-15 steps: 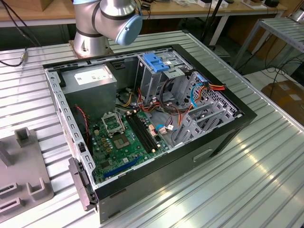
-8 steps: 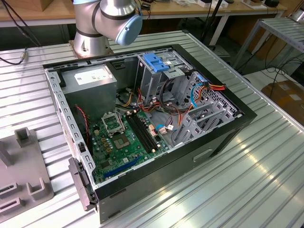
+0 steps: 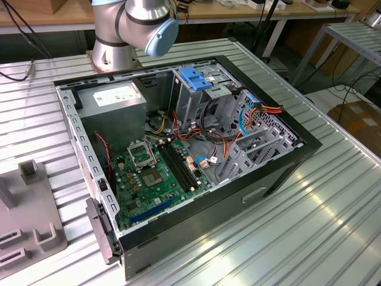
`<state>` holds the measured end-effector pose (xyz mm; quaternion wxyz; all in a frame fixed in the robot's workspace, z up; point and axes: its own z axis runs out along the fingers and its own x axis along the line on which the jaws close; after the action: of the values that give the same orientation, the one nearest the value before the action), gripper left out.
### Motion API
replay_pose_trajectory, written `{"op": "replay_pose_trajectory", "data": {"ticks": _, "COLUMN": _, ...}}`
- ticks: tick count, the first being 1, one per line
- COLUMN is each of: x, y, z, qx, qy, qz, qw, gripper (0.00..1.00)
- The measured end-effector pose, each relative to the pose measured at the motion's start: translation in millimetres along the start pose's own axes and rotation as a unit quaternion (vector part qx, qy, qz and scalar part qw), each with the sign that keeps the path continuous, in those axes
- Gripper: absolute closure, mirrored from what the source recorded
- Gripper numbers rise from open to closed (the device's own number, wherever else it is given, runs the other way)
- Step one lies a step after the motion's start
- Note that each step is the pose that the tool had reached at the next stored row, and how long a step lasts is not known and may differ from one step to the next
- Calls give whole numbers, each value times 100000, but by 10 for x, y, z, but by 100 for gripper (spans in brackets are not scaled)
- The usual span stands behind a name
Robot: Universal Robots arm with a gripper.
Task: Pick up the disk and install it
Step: 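Pick up the disk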
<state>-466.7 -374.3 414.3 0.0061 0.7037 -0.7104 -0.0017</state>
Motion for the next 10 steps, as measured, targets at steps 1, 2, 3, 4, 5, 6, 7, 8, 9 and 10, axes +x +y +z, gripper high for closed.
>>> {"op": "replay_pose_trajectory", "data": {"ticks": 1, "x": 0, "y": 0, "z": 0, "qx": 5, "qy": -3, "qz": 3, "qw": 100000, "gripper": 63}}
{"op": "replay_pose_trajectory", "data": {"ticks": 2, "x": 0, "y": 0, "z": -1, "qx": -1, "qy": -1, "qz": 0, "qw": 100000, "gripper": 63}}
{"op": "replay_pose_trajectory", "data": {"ticks": 3, "x": 0, "y": 0, "z": -4, "qx": -7, "qy": 4, "qz": -1, "qw": 100000, "gripper": 63}}
{"op": "replay_pose_trajectory", "data": {"ticks": 4, "x": 0, "y": 0, "z": -12, "qx": -3, "qy": 0, "qz": 0, "qw": 100000, "gripper": 63}}
{"op": "replay_pose_trajectory", "data": {"ticks": 5, "x": 0, "y": 0, "z": -30, "qx": 0, "qy": 1, "qz": 0, "qw": 100000, "gripper": 63}}
{"op": "replay_pose_trajectory", "data": {"ticks": 6, "x": 0, "y": 0, "z": -40, "qx": -2, "qy": 1, "qz": 0, "qw": 100000, "gripper": 63}}
{"op": "replay_pose_trajectory", "data": {"ticks": 7, "x": 0, "y": 0, "z": -47, "qx": 0, "qy": -1, "qz": 2, "qw": 100000, "gripper": 63}}
{"op": "replay_pose_trajectory", "data": {"ticks": 8, "x": 1, "y": 1, "z": -75, "qx": -1, "qy": 0, "qz": -1, "qw": 100000, "gripper": 63}}
{"op": "replay_pose_trajectory", "data": {"ticks": 9, "x": 1, "y": 1, "z": -90, "qx": 0, "qy": -1, "qz": -1, "qw": 100000, "gripper": 63}}
{"op": "replay_pose_trajectory", "data": {"ticks": 10, "x": 1, "y": 1, "z": -102, "qx": 3, "qy": -1, "qz": 2, "qw": 100000, "gripper": 63}}
